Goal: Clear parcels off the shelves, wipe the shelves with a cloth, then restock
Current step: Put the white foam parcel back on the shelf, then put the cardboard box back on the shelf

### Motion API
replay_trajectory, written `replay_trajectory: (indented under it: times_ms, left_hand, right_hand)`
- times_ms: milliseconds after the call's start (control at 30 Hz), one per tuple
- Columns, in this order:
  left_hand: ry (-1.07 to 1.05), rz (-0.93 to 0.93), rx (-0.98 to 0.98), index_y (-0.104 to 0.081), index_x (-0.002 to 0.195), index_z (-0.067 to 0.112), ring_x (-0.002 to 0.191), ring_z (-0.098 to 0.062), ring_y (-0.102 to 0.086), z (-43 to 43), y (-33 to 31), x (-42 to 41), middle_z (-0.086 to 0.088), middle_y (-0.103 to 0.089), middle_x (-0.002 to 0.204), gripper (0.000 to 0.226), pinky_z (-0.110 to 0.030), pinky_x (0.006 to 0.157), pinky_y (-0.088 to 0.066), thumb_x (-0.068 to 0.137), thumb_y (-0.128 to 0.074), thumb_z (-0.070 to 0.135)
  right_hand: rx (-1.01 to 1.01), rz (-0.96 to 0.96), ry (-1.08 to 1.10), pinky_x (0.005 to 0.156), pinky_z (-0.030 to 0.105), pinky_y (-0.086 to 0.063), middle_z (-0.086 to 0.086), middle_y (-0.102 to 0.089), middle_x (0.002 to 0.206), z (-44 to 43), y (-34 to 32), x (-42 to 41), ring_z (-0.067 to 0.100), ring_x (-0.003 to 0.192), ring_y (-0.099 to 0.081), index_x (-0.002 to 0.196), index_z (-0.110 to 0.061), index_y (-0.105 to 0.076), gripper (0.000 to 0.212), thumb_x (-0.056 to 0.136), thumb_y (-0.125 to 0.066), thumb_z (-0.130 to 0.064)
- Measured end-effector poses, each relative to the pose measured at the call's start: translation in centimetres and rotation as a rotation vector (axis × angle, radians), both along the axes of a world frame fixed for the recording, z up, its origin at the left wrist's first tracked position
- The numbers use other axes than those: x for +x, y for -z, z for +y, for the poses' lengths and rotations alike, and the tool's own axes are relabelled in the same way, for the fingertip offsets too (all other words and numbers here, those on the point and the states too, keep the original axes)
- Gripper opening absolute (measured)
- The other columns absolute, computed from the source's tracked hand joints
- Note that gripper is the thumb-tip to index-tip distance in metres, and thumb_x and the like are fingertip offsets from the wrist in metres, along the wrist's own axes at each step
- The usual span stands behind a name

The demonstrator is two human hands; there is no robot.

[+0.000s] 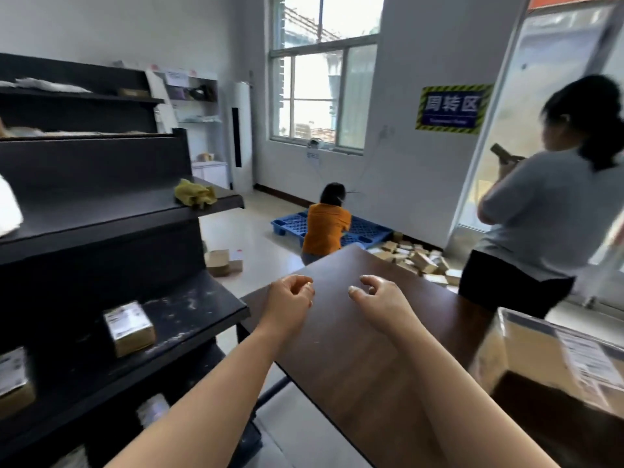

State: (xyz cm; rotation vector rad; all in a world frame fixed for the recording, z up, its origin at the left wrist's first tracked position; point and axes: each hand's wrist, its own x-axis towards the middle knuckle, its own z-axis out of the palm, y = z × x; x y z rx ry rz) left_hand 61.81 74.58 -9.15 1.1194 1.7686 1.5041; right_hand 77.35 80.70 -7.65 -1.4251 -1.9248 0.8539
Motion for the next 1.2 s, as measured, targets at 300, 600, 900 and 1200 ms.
replay_trajectory:
  times_ms: [300, 600, 900, 1200]
  left_hand:
    - [0.232, 0.000, -0.023, -0.065, 0.102, 0.019, 0.073, -0.011, -0.065, 7.3, 3.4, 15.2, 0.001, -0.070, 0.090, 0.012, -0.020, 0.059, -0.050, 0.094, -0.056, 0.019]
    - [0.410, 0.047, -0.092, -0.068, 0.106, 0.012, 0.080, -0.016, -0.062, 13.7, 6.6, 28.4, 0.000, -0.067, 0.087, 0.019, -0.030, 0.075, -0.051, 0.092, -0.058, 0.019]
    - [0.439, 0.277, -0.213, -0.057, 0.125, 0.011, 0.078, -0.002, -0.050, 17.3, 11.0, 34.1, 0.011, -0.051, 0.092, 0.035, -0.016, 0.067, -0.038, 0.095, -0.055, 0.028]
    - [0.450, 0.284, -0.371, -0.045, 0.138, 0.010, 0.114, -0.021, -0.054, 18.9, 14.0, 35.9, -0.007, -0.054, 0.130, 0.053, -0.031, 0.095, -0.043, 0.092, -0.059, 0.032]
  right_hand:
    - [-0.041, -0.022, 0.236, 0.090, 0.026, -0.043, 0.005, -0.063, 0.124, 4.4, 3.1, 15.4, 0.018, 0.115, -0.057, 0.134, -0.019, -0.054, 0.050, 0.088, -0.061, -0.039]
    - [-0.056, -0.195, 0.491, 0.104, 0.037, -0.040, 0.003, -0.054, 0.138, 6.4, 5.8, 30.7, 0.024, 0.125, -0.050, 0.137, -0.022, -0.050, 0.049, 0.092, -0.053, -0.041]
    - [-0.220, -0.358, 0.711, 0.105, 0.043, -0.037, 0.010, -0.045, 0.135, 7.5, 9.6, 40.5, 0.031, 0.125, -0.043, 0.139, -0.035, -0.044, 0.054, 0.087, -0.054, -0.048]
    - [-0.347, -0.282, 0.731, 0.105, 0.043, -0.039, 0.012, -0.037, 0.139, 7.9, 12.9, 44.0, 0.030, 0.126, -0.042, 0.146, -0.035, -0.030, 0.066, 0.088, -0.056, -0.050]
